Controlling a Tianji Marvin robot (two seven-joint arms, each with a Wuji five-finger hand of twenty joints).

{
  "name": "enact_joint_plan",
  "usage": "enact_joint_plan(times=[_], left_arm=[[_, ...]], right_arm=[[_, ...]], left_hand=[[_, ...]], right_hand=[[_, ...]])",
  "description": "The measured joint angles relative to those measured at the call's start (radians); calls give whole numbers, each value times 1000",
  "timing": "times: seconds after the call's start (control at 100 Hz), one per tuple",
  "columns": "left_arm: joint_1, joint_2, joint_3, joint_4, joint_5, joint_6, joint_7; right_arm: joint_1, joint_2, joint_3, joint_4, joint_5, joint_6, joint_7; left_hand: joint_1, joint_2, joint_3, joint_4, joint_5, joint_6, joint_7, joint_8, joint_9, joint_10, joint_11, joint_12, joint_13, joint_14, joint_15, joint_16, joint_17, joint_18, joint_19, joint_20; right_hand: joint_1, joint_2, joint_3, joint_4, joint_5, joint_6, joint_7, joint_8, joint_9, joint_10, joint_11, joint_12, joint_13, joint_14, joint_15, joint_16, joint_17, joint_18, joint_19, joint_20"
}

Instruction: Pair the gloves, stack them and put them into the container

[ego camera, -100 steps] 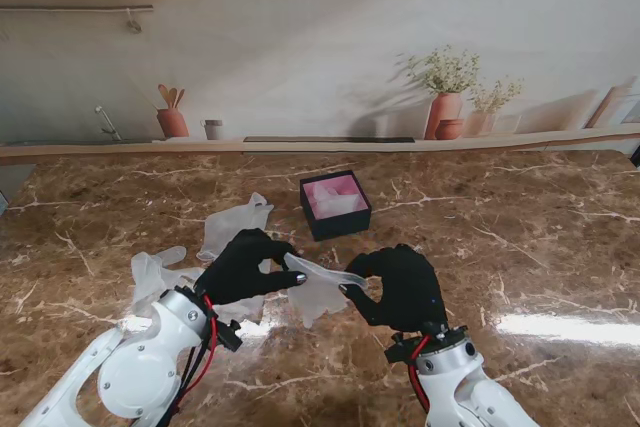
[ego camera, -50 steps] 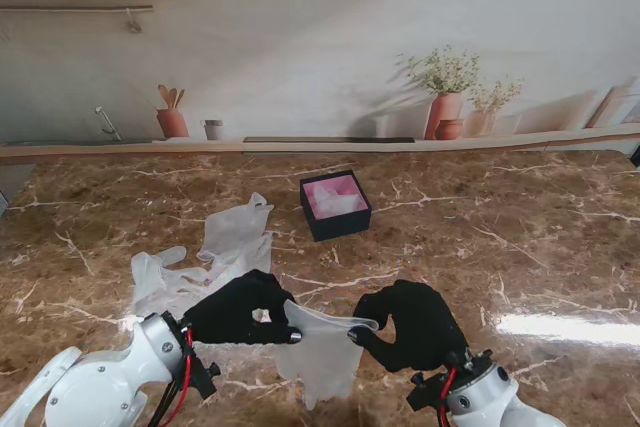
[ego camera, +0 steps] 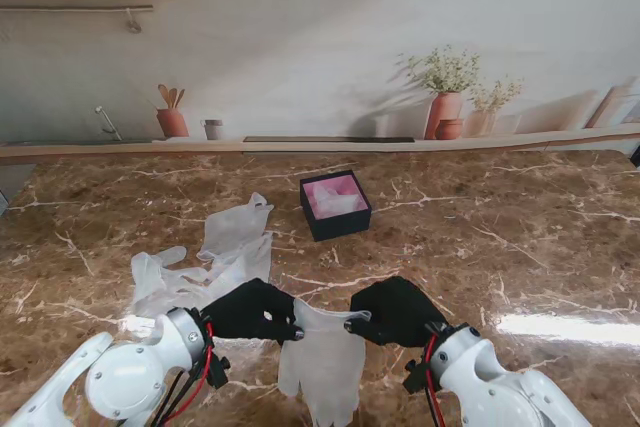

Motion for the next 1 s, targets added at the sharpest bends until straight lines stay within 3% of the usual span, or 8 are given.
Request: enact_joint_plan(times=[0.17,0.34,0.45,0.55,0.79,1.0], left_arm=[[-97,-18,96,118,102,43,122],[-182,-41,194,229,176,65,264],[-228,-61,257,282,232,133,364],[-274,-78,299,322,246,190,373],[-386,-95,404,409,229,227,374],[-451,-122,468,487,201,266,408]], right_arm=[[171,6,-84,172,-64,16,-7],[303,2,-159,339,-114,2,-95],[367,-2,-209,428,-139,-10,-180],[411,-10,-227,484,-199,-9,-189],[492,-8,-287,562,-220,45,-188],[574,-15,-365,682,-240,104,-267]], left_hand=[[0,0,0,0,0,0,0,0,0,0,12,0,0,0,2,0,0,0,14,0],[-1,0,22,0,0,1,1,1,0,0,35,13,0,0,15,0,0,0,26,0],[-3,0,42,0,0,5,1,1,0,0,36,16,0,0,25,5,0,0,36,0],[-24,0,62,0,0,5,1,1,0,0,36,16,0,0,26,6,0,0,37,0],[-24,0,63,0,0,5,1,-10,0,0,36,16,0,0,28,9,0,0,49,0],[-42,0,74,0,0,-2,1,-12,0,0,36,17,5,0,82,31,1,0,50,0]], right_hand=[[0,67,-58,21,-13,-1,-10,27,-56,7,-2,0,-66,0,-16,9,-75,-16,-2,-10],[6,90,-87,21,-34,-6,-24,40,-85,0,-3,0,-89,-9,-26,9,-111,-24,-26,-10],[2,91,-87,21,-34,-14,-24,49,-86,-7,-3,0,-89,-18,-26,9,-112,-25,-26,-10],[2,91,-87,21,-34,-15,-25,50,-87,-8,-3,0,-89,-20,-26,9,-112,-27,-28,-10],[2,92,-87,21,-34,-15,-25,50,-91,-9,-2,0,-89,-21,-26,9,-112,-31,-37,-10],[1,92,-96,21,-35,-21,-26,60,-101,-18,-2,0,-99,-30,-26,9,-120,-38,-40,-10]])
